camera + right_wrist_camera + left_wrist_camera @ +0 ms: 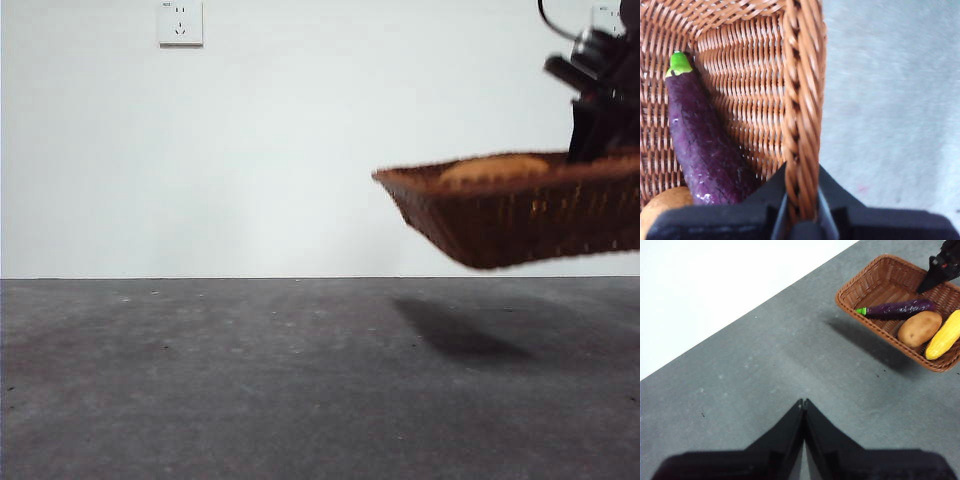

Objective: Help me put the vegetables on the table into the basket

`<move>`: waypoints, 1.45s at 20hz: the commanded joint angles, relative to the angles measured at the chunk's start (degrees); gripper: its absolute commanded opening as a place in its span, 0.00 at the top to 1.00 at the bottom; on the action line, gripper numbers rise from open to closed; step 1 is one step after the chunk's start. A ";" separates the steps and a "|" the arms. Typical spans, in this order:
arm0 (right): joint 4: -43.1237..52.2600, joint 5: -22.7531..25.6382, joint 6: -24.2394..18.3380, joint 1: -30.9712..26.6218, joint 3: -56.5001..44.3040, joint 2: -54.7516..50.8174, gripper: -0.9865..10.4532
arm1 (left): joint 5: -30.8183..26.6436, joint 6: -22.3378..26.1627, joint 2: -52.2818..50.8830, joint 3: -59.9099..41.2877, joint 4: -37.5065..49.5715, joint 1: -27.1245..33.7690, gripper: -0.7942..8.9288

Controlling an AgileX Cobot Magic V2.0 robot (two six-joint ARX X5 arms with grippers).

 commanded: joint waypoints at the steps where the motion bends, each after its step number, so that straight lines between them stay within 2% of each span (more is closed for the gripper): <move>1: 2.54 -0.33 0.02 -0.76 -1.86 2.21 0.92 | -0.15 -0.61 -0.33 -0.09 -0.09 0.15 0.92; 7: 3.06 1.36 -2.62 -3.13 -3.10 7.87 0.92 | -0.15 -0.68 -0.09 -0.09 0.02 0.15 0.92; 13: 4.15 1.79 -2.54 -3.06 -3.23 12.52 0.92 | -0.13 -0.76 0.96 -0.09 0.11 0.15 0.92; 16: 4.31 4.59 -2.60 -3.08 -3.48 14.58 0.92 | -0.13 -0.76 1.86 -0.09 0.11 0.13 0.92; 23: 6.49 5.05 -2.60 -3.08 -3.52 16.28 0.91 | -0.11 -0.76 4.15 -0.09 0.55 0.13 0.93; 24: 6.78 5.53 -2.60 -3.08 -3.52 16.28 0.88 | -0.11 -0.76 4.35 -0.09 0.52 0.13 0.92; 26: 6.91 5.57 -2.60 -3.08 -3.52 16.28 0.73 | -0.11 -0.76 4.44 -0.09 0.50 0.13 0.93; 29: 7.23 5.53 -2.36 -3.08 -3.41 16.15 0.63 | -0.11 -0.79 4.46 -0.09 0.50 0.09 0.93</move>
